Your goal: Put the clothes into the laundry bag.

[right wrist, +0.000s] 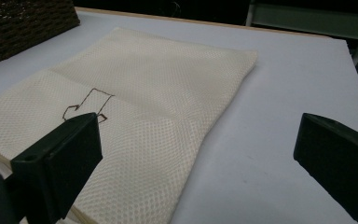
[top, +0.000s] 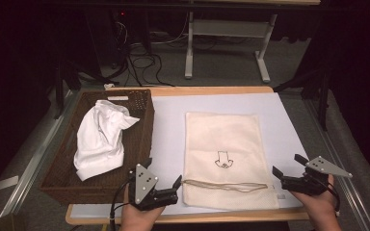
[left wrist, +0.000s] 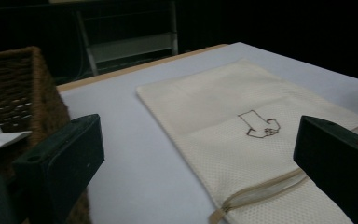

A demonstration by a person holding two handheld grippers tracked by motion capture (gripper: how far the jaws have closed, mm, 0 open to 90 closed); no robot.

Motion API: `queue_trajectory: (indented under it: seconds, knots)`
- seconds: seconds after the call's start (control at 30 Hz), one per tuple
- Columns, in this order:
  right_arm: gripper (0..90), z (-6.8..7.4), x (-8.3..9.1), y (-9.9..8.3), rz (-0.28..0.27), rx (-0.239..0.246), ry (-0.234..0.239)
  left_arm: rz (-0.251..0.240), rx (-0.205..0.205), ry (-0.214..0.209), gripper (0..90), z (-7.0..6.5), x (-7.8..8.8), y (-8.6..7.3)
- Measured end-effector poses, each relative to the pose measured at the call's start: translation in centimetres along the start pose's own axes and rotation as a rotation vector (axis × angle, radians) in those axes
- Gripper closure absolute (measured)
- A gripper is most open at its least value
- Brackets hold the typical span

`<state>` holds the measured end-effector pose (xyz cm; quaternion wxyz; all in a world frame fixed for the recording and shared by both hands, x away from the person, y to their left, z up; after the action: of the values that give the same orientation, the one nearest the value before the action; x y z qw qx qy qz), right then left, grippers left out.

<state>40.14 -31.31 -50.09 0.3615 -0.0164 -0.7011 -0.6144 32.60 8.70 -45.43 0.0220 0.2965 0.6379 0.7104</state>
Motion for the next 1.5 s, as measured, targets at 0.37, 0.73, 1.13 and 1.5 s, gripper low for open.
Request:
queue_trajectory:
  seconds: [0.37, 0.73, 1.13, 1.5]
  knots:
    - [7.2, 0.4, -1.8, 0.0, 0.037, 0.004, 0.034, -0.002, 0.100, 0.102, 3.5, 4.9, 2.9, -1.1]
    - [35.4, -2.5, -10.0, 1.5, 0.204, 0.008, -0.018, -0.026, 0.166, 0.166, 8.7, 7.6, 4.7, -2.6]
    - [66.0, -5.7, -17.7, 3.5, 0.301, -0.052, -0.063, -0.033, 0.132, 0.158, 9.1, 7.0, 4.5, -2.5]
    - [88.1, -9.5, -15.0, 3.3, 0.300, -0.059, -0.170, -0.026, 0.116, 0.148, 9.3, 6.6, 4.1, -2.4]
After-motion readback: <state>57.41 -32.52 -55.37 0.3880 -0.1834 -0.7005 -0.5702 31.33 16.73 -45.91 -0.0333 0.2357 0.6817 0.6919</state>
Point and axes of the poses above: each handheld gripper's, and its own axes: x roughly backward along the jaws, y roughly out of its top, z roughly to its left, the point moved 8 cm from there along -x, roughly forward along the jaws, and after that the axes turned 6 degrees about z, right-handed, at the moved point
